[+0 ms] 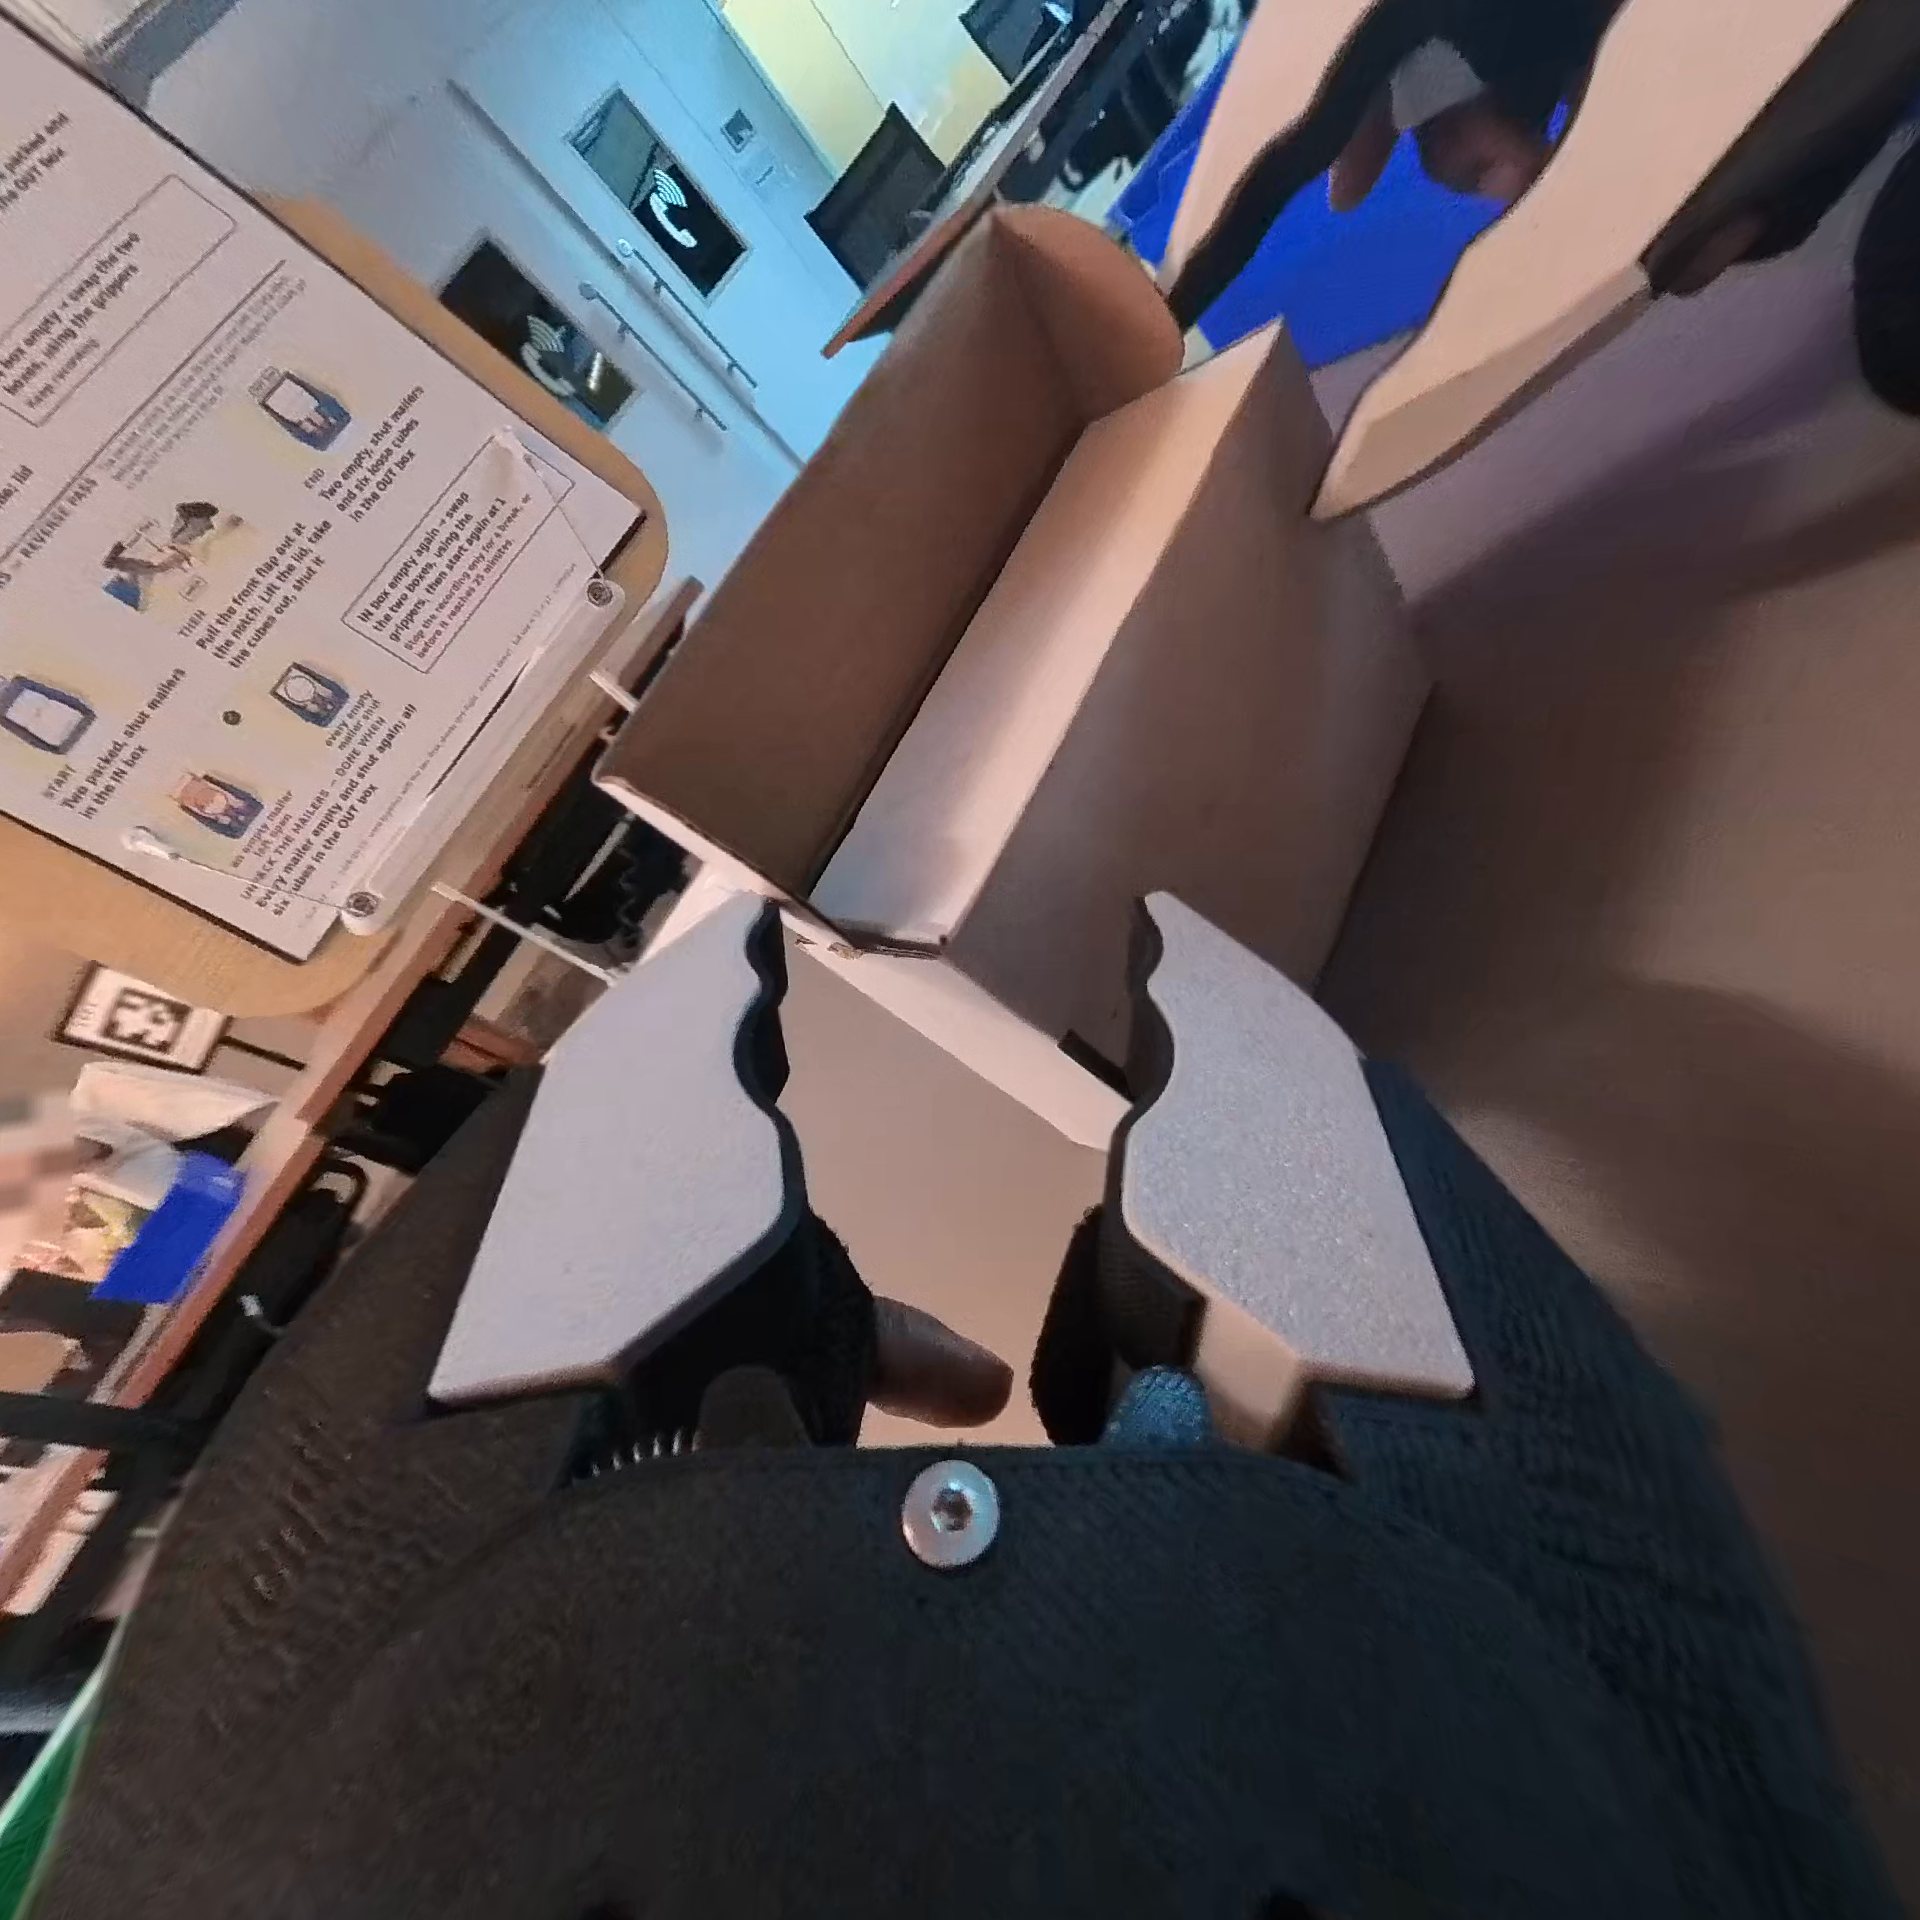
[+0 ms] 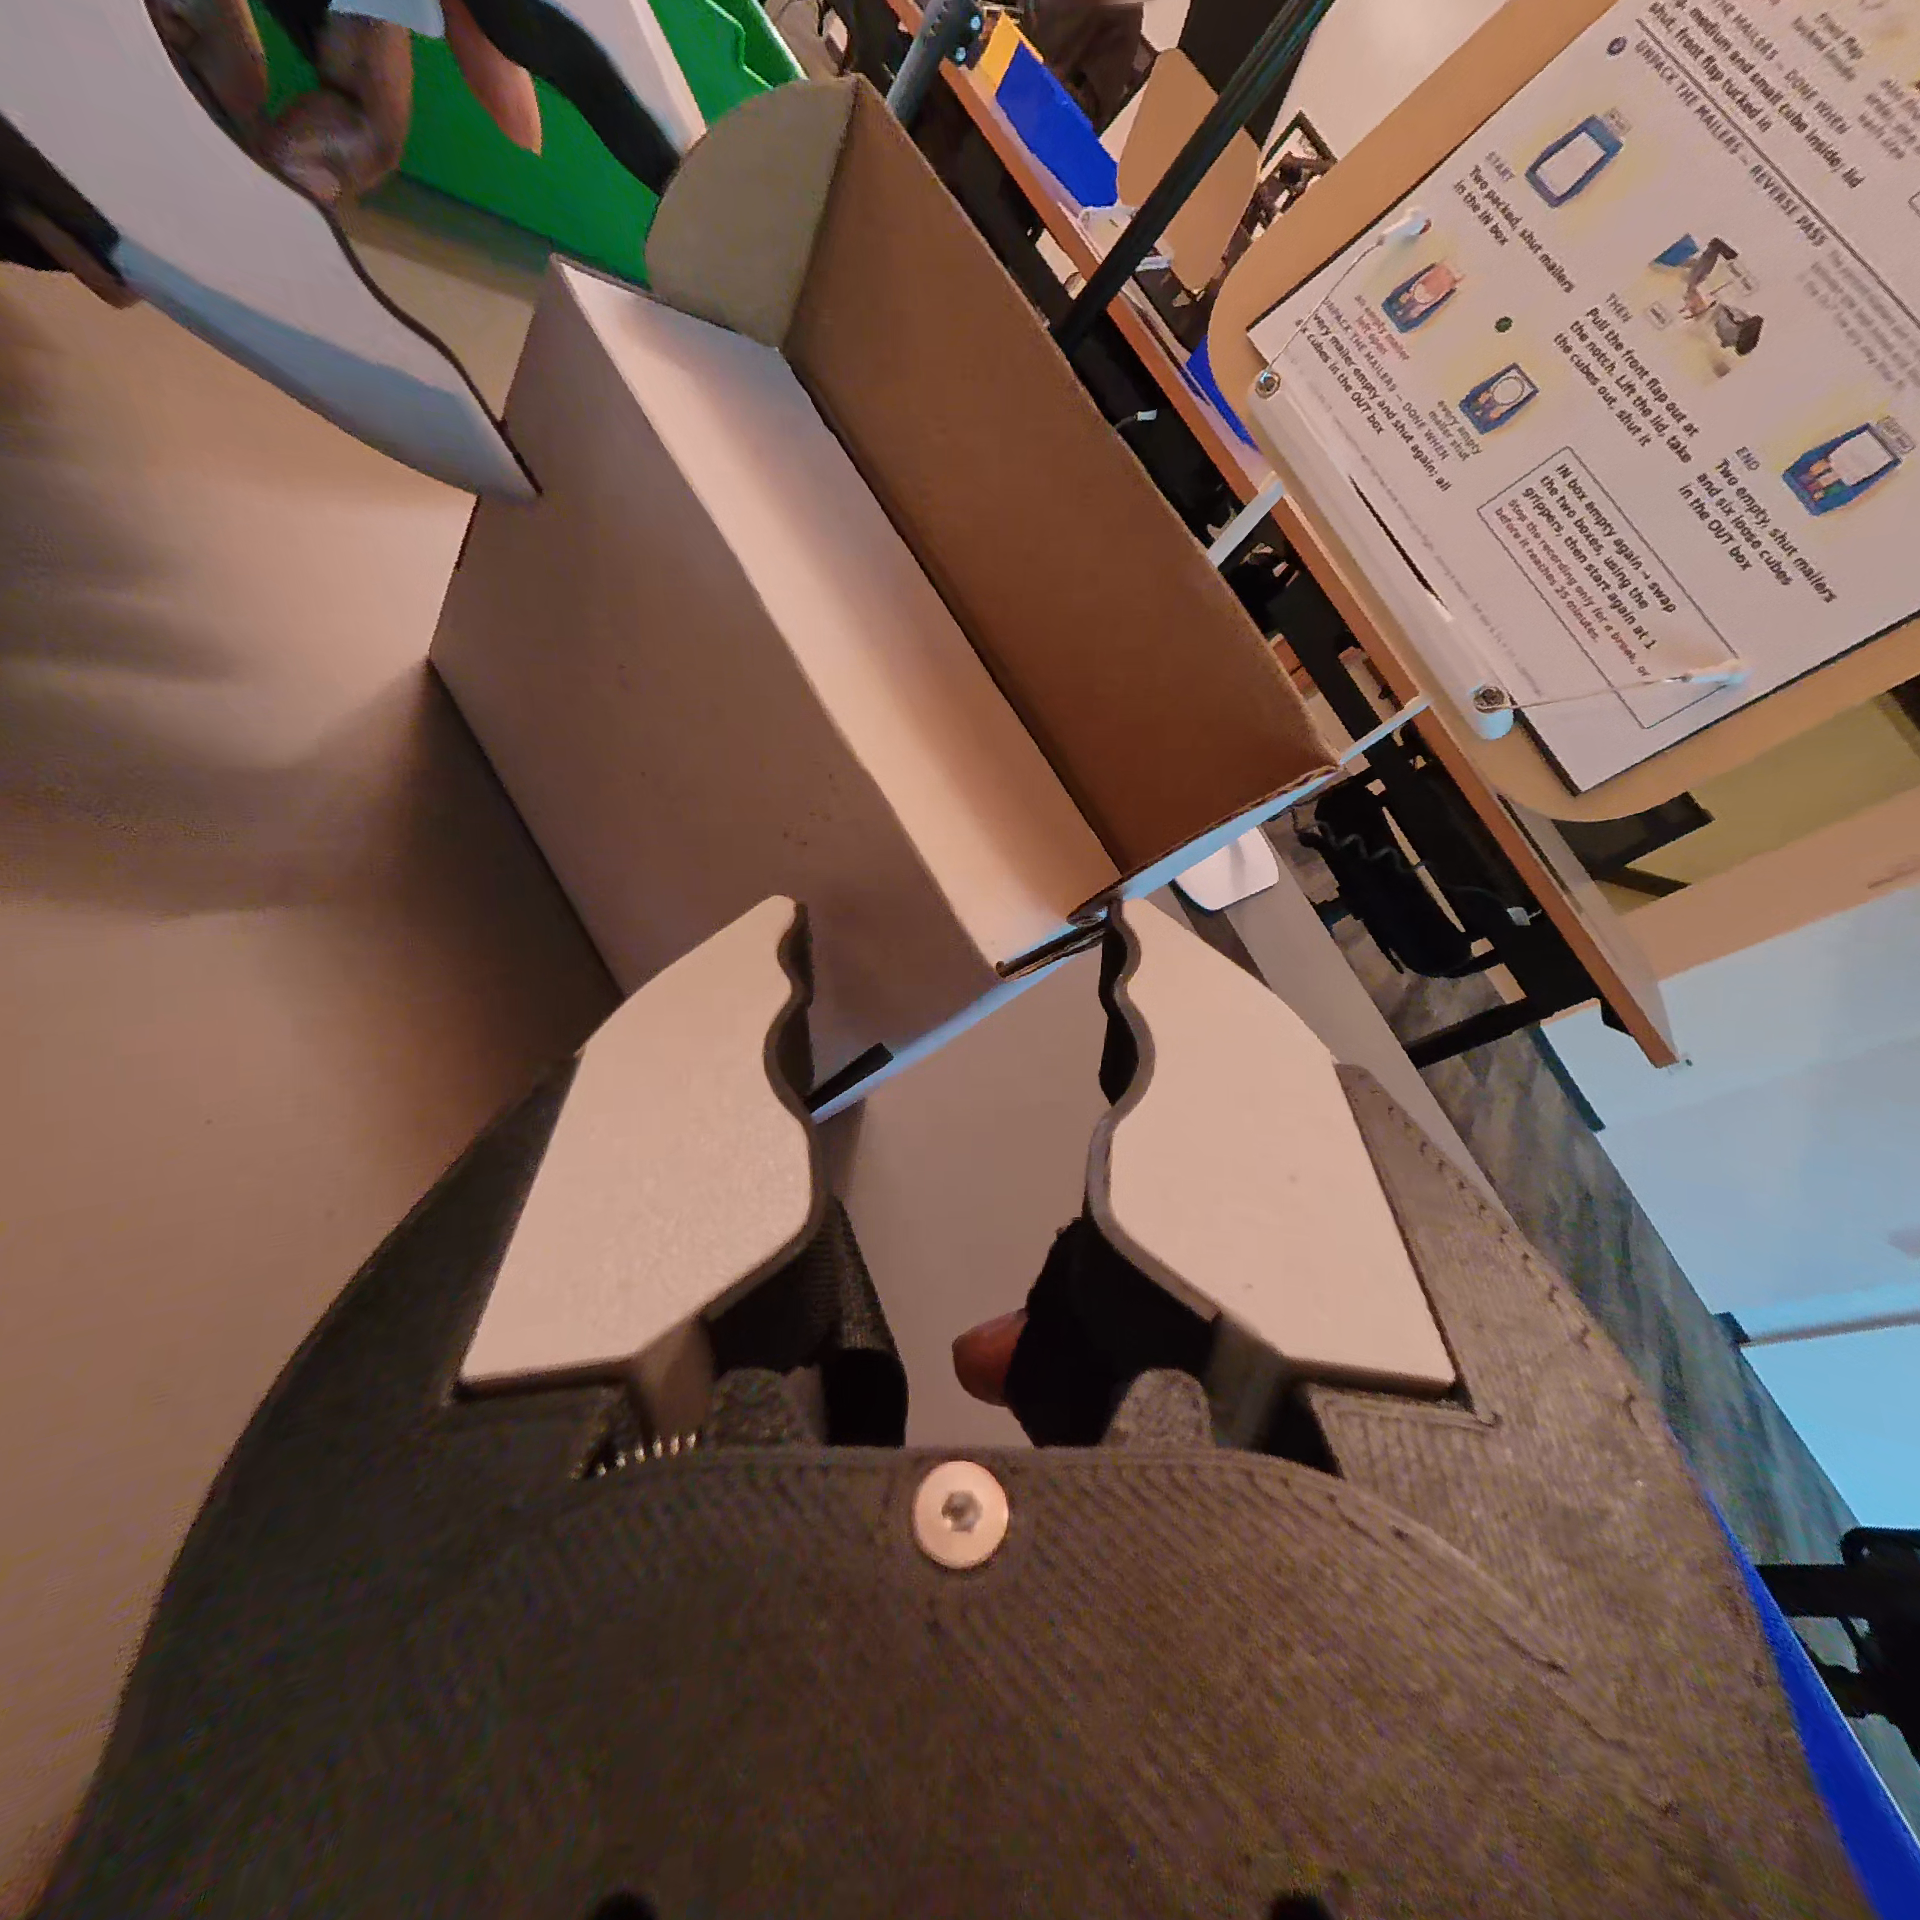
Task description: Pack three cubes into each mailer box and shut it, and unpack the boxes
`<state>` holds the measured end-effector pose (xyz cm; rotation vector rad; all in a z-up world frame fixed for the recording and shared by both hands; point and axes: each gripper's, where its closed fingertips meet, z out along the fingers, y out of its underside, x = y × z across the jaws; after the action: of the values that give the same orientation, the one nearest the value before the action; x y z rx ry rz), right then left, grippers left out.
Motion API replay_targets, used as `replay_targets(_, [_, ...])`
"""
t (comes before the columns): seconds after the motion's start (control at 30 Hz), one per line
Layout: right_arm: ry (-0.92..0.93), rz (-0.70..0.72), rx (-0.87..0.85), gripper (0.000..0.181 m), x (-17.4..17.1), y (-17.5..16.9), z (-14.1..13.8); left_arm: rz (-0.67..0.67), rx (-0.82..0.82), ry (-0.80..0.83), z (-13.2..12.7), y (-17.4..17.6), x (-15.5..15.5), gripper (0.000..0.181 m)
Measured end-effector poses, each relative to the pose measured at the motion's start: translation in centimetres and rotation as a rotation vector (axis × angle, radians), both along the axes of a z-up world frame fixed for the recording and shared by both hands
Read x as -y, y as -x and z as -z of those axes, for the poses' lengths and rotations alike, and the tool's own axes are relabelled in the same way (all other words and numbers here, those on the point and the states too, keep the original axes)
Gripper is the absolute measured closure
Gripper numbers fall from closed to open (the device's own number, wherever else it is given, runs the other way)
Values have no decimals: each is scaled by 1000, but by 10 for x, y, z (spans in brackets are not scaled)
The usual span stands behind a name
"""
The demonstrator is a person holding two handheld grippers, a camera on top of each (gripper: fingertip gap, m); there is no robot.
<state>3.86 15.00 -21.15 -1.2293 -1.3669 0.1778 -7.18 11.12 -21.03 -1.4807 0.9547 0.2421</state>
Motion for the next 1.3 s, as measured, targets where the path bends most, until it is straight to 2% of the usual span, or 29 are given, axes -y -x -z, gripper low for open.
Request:
replay_targets(0.07, [-5,3,2,129,-1,0,0,-3,-17,-8,0,-1,0,118])
replay_targets(0.23, [-2,7,-2,131,-2,-1,-1,40,214,132,-11,-4,2,121])
replay_targets(0.43, [-5,13,0,131,-3,-1,0,9,156,78,-7,-5,-2,124])
replay_targets(0.57, [3,17,-5,132,-4,-3,-1,-2,264,156,-10,-4,-2,131])
replay_targets(0.73, [-20,32,53,134,-7,-6,6,-20,37,75,8,-1,-4,128])
replay_targets(0.8, [-31,27,70,132,-6,-7,7,-15,3,78,9,-1,-2,127])
replay_targets(0.83, [-19,26,68,127,-6,-9,7,-7,21,82,6,0,-2,125])
replay_targets(0.97, [42,-13,-1,99,-5,-9,-11,17,82,19,-21,6,-4,97])
replay_targets(1.07, [37,-45,33,88,-6,-3,-20,70,57,17,-33,0,-6,90])
replay_targets(1.17, [78,-11,77,101,-11,-3,-23,60,29,30,-35,-1,-13,89])
replay_targets(1.2, [112,-7,99,110,-11,-4,-20,60,21,55,-32,-1,-14,89])
replay_targets(1.3, [130,-29,113,119,-8,-3,-15,65,-5,79,-24,-3,-18,87])
